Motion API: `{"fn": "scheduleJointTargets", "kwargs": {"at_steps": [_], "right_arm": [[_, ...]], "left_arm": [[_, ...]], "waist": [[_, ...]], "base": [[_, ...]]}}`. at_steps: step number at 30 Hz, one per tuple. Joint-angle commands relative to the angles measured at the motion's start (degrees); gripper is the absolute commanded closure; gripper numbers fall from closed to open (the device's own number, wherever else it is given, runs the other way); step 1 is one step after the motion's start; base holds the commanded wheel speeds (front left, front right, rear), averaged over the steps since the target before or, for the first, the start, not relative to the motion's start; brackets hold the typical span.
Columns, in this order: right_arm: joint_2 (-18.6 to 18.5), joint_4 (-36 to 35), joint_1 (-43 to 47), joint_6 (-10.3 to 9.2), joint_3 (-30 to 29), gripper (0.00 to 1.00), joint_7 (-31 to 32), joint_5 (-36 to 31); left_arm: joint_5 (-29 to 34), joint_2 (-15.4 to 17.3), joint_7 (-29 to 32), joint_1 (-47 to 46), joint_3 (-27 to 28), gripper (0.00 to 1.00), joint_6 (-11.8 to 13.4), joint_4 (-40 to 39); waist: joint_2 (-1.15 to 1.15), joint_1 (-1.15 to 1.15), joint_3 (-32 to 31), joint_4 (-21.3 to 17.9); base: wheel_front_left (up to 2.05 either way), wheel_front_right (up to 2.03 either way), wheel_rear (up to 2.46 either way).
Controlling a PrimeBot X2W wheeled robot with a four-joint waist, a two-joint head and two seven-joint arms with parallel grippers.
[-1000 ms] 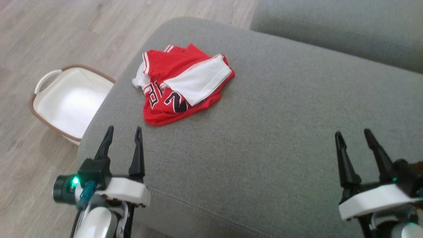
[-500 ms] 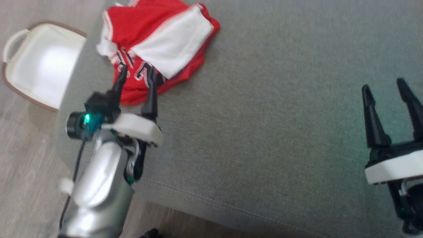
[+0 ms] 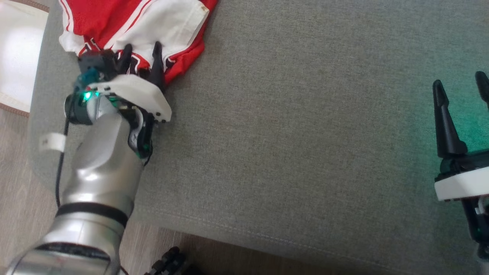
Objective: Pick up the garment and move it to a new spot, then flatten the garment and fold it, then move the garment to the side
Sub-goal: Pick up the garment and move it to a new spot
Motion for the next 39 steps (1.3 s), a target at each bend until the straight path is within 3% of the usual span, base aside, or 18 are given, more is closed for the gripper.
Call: {"fn": "scheduleJointTargets", "kwargs": {"at_steps": [1, 2, 3, 4, 8, 13, 25, 30, 34, 39], "right_arm": [[-0.58, -1.93, -0.83, 0.37, 1.21, 0.00, 0.00, 0.61], [-0.52, -1.77, -0.85, 0.37, 1.22, 0.00, -0.04, 0.68], [-0.43, -1.62, -0.85, 0.37, 1.21, 0.00, -0.06, 0.72], [-0.33, -1.44, -0.83, 0.37, 1.17, 0.00, -0.09, 0.76], [0.19, -0.73, -0.68, 0.37, 1.18, 0.00, -0.55, 0.81], [1.32, 0.72, -0.22, 0.37, 1.97, 0.00, -1.86, 0.75], [6.39, 6.02, 2.35, 0.37, 5.12, 0.00, -5.70, 1.06], [7.61, 7.10, 3.45, 0.37, 6.08, 0.00, -6.34, 0.57], [8.30, 7.47, 4.12, 0.37, 6.18, 0.00, -6.46, 0.66], [8.89, 7.63, 4.06, 0.37, 6.47, 0.00, -6.43, 1.08]], "left_arm": [[-0.74, 1.94, 1.19, -0.89, 1.79, 0.00, -0.46, 1.55], [-0.90, 1.96, 1.73, -1.47, 1.71, 0.15, -0.88, 3.20], [-0.97, 1.94, 1.93, -1.93, 1.58, 0.86, -1.15, 4.49], [-1.07, 1.92, 1.91, -2.30, 1.51, 1.00, -1.33, 5.58], [-0.40, 2.21, 0.83, -3.08, 0.72, 1.00, -0.97, 8.42], [0.97, 3.88, -0.38, -1.28, 0.79, 1.00, 0.72, 3.99], [5.27, 8.73, -0.44, 18.48, 2.04, 1.00, 5.21, -27.89], [6.10, 9.58, 2.83, 26.92, 0.25, 1.00, 6.70, -39.97], [6.03, 9.13, 6.08, 31.42, -2.22, 1.00, 6.51, -46.79], [5.81, 6.32, 8.10, 32.02, -6.46, 1.00, 5.17, -48.84]], "waist": [[0.00, -0.01, -0.10, -0.09], [0.00, -0.01, -0.24, -0.08], [0.00, -0.01, -0.42, -0.03], [0.00, -0.01, -0.71, 0.05], [0.00, -0.01, -3.09, 0.52], [0.00, -0.01, -7.96, 0.38], [0.00, -0.01, -22.08, -4.29], [0.00, -0.01, -25.21, -7.83], [0.00, -0.01, -25.92, -11.36], [0.00, -0.01, -24.70, -16.82]], "base": [[0.00, 0.00, 0.00], [0.00, 0.00, 0.00], [0.00, 0.00, 0.00], [0.00, 0.00, 0.00], [0.00, 0.00, 0.00], [0.00, 0.00, 0.00], [0.00, 0.00, 0.00], [0.00, 0.00, 0.00], [0.00, 0.00, 0.00], [0.00, 0.00, 0.00]]}}
